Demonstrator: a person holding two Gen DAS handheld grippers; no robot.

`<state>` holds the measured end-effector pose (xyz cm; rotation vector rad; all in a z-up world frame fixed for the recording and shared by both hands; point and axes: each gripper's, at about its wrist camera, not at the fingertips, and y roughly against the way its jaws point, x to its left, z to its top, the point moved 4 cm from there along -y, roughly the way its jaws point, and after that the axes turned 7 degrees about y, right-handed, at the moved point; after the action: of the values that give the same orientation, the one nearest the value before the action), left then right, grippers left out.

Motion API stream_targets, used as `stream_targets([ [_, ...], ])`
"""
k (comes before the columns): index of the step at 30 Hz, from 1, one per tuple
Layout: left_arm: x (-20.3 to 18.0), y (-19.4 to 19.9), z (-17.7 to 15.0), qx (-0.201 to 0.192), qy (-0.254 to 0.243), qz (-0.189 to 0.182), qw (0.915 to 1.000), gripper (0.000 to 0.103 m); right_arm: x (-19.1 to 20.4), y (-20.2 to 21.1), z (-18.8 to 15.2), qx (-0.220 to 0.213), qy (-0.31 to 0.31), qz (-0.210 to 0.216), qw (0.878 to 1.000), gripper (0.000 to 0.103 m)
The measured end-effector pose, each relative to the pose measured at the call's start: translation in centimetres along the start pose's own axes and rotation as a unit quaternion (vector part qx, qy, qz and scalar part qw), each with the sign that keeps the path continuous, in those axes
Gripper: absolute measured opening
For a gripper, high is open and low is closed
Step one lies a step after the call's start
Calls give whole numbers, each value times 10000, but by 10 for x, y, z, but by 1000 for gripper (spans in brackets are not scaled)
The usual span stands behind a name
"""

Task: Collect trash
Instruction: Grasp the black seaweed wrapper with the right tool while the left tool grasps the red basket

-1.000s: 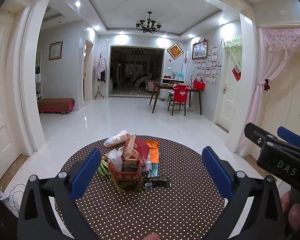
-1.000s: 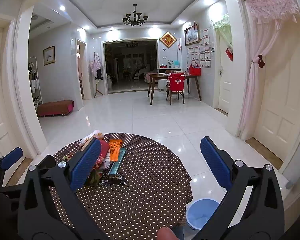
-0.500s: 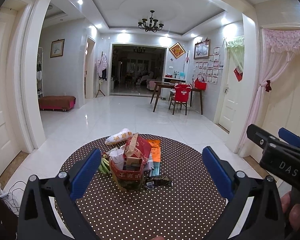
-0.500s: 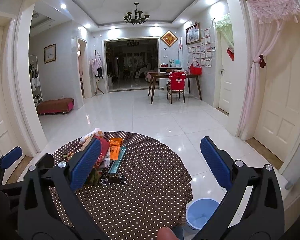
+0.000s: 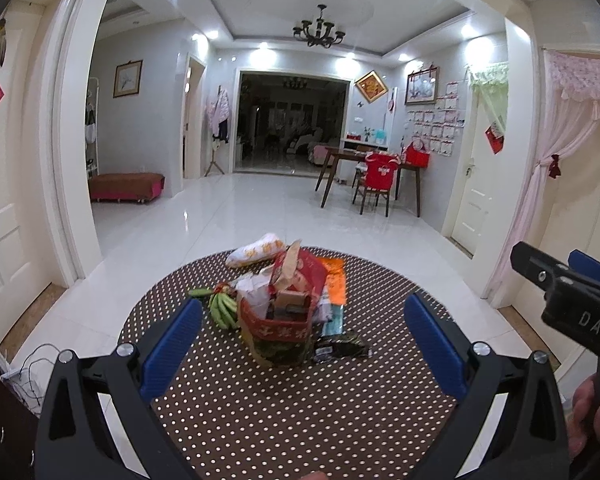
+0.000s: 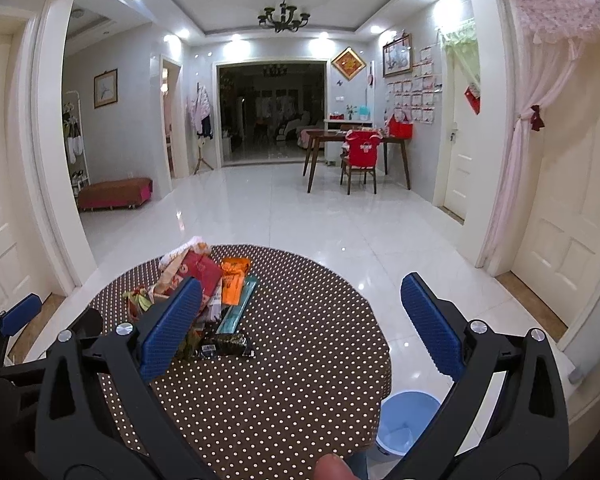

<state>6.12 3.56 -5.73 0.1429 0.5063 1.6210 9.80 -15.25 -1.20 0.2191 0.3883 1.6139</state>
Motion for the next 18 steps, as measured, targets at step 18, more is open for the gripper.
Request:
stream_targets([
  [18,26,-131,-50,1064,-24,509,9930,99,1,-147,-87,1744,18,348,9841,98],
])
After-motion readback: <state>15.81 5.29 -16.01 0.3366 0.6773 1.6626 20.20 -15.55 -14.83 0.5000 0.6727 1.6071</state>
